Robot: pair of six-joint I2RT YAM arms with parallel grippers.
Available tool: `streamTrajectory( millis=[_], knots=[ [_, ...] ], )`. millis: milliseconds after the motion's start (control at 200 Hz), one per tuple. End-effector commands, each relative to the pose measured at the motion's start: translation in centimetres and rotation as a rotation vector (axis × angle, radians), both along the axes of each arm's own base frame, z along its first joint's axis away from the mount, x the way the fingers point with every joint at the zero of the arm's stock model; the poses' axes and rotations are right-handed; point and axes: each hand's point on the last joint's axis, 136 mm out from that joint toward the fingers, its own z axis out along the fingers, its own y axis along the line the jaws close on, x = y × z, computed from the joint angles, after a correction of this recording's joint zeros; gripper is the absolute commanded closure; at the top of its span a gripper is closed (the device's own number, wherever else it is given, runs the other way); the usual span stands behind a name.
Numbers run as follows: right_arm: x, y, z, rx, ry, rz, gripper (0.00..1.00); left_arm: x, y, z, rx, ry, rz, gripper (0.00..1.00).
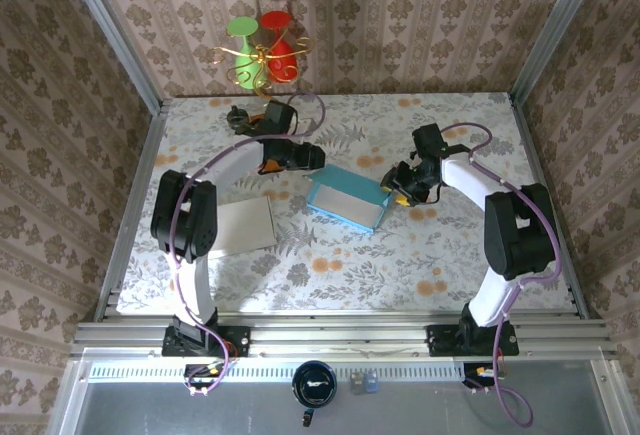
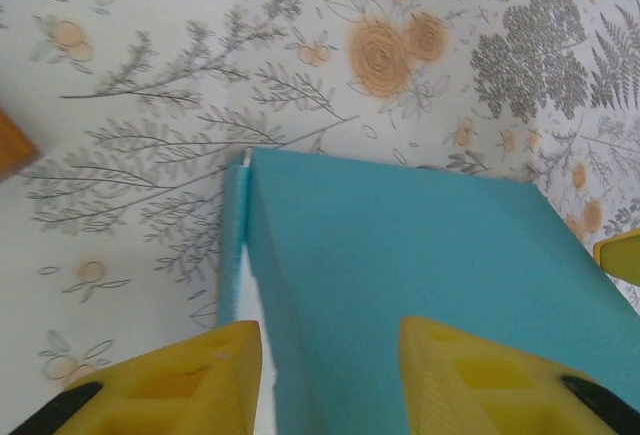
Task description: Fold the paper box
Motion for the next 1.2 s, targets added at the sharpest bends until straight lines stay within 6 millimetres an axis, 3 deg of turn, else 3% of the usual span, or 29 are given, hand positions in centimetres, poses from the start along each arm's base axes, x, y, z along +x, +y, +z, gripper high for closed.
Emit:
streamTrajectory(
  millis=[0,290,505,765,1195],
  knots=[
    [-0.5,0.2,0.6,0.005,-0.009,0.008,0.51,-1.2,-0.9,-0.1,-0.034,0.007,-0.02,0.62],
    [-0.5,0.2,0.6,0.002,-0.009,0.018,0.51,-2.4,-0.4,-0.8,-0.008,0.026,-0.008,0.64],
    [-1.3,-0.5,0.3,-0.026,-0.002,0.032,0.51,-3.1,-1.0,-0.2,-0.02,0.016,-0.013,0.66],
    [-2.1,-0.8,0.0,-0.025,-0.004,0.051,0.51,-4.3,-1.3,-0.8,-0.038,0.036,0.016,0.69],
    [-1.9,-0.6,-1.0,-0.002,0.011,0.051,0.62,-6.0,-1.6,-2.2,-0.065,0.049,0.044,0.77]
  ],
)
